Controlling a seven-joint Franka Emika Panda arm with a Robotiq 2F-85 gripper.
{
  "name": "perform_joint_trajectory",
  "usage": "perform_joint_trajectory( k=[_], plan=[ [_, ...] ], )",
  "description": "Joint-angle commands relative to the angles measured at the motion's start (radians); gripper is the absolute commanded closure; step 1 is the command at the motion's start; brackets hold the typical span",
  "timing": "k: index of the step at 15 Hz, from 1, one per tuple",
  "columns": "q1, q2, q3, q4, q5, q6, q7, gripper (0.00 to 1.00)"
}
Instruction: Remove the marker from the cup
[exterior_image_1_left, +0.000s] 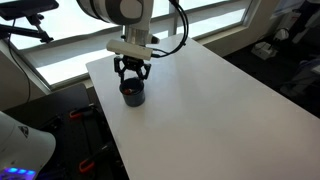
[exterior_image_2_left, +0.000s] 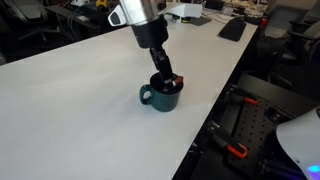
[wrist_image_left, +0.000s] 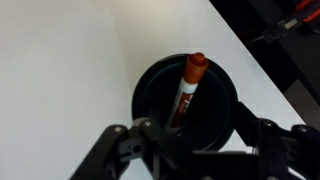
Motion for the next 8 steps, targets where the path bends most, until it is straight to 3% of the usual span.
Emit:
perform_joint_trajectory(
  k=[1, 2, 3, 6, 8],
  plan=[
    [-0.004, -0.008, -0.003, -0.014, -0.020, 0.013, 0.013, 0.38],
    [-0.004, -0.008, -0.004, -0.015, -0.023, 0.013, 0.014, 0.36],
    [-0.005, -0.008, -0.005, -0.016, -0.023, 0.014, 0.016, 0.43],
    [-0.008, -0.007, -0.007, -0.028, -0.030, 0.017, 0.019, 0.32],
    [-0.011, -0.002, -0.011, -0.042, -0.041, 0.019, 0.023, 0.31]
  ],
)
